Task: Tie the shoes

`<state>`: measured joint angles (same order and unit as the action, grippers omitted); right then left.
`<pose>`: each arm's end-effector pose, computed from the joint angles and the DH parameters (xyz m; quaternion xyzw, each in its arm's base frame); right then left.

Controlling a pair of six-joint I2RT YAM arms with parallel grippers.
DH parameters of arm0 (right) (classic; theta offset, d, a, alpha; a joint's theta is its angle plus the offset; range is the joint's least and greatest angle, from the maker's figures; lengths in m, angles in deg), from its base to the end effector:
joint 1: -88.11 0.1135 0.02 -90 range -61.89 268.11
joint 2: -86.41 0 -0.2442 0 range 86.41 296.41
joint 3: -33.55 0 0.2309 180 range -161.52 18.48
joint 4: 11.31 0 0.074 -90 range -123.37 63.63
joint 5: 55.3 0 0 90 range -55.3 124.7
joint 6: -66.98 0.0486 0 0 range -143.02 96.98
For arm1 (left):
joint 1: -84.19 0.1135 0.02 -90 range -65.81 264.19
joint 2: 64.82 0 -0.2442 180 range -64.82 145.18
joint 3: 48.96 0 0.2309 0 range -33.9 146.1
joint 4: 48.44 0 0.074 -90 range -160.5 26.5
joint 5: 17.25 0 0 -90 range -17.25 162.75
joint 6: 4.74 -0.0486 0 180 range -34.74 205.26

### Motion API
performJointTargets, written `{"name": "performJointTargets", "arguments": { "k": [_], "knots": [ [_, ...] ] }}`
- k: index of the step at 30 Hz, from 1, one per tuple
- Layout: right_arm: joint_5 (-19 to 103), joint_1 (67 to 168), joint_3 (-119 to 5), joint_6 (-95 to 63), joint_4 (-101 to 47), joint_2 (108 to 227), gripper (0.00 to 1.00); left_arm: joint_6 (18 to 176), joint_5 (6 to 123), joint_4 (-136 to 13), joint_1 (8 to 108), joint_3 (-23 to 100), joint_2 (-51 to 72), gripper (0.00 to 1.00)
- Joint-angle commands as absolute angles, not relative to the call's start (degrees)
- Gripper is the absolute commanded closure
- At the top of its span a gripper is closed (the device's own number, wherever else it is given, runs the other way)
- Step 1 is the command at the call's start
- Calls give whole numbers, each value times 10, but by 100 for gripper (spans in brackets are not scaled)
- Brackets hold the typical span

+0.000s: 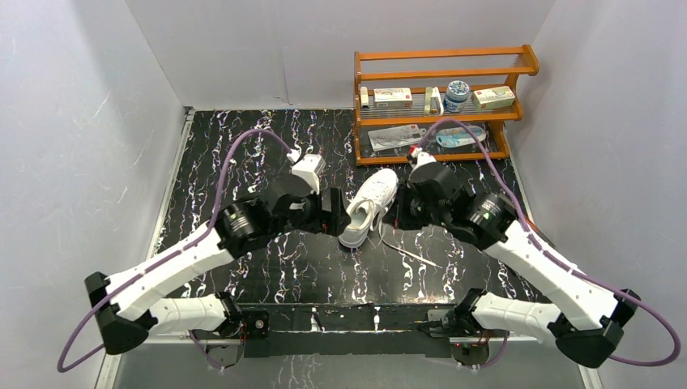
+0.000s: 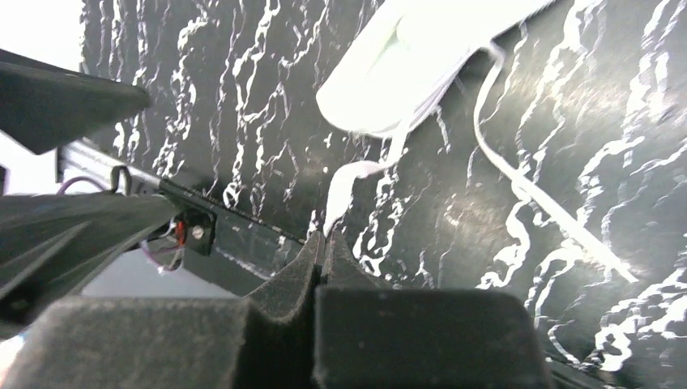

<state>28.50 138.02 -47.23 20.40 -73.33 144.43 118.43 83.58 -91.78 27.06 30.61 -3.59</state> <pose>0.1317 0.1483 0.3326 -0.0279 0.9021 0.2777 0.3291 0.1336 -0.1899 0.3488 0.1247 0.8319 -0.3231 0.4337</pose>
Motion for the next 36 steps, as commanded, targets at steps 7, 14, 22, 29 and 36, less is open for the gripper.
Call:
{"name": "performJointTargets", "arguments": {
  "k": [7, 14, 22, 29, 36],
  "knots": [
    [318, 1230, -704, 24, -800, 1570, 100, 1326, 700, -835, 442, 293, 117, 21],
    [324, 1157, -760, -42, -841, 1630, 100, 1275, 633, -792, 462, 308, 249, 23],
    [327, 1091, -774, -76, -829, 1679, 100, 1224, 562, -819, 468, 362, 332, 36],
    [318, 1080, -749, -85, -814, 1707, 100, 1291, 534, -863, 468, 346, 323, 53],
    [322, 1067, -770, -107, -799, 1728, 100, 1325, 518, -907, 454, 353, 311, 77]
  ]
}}
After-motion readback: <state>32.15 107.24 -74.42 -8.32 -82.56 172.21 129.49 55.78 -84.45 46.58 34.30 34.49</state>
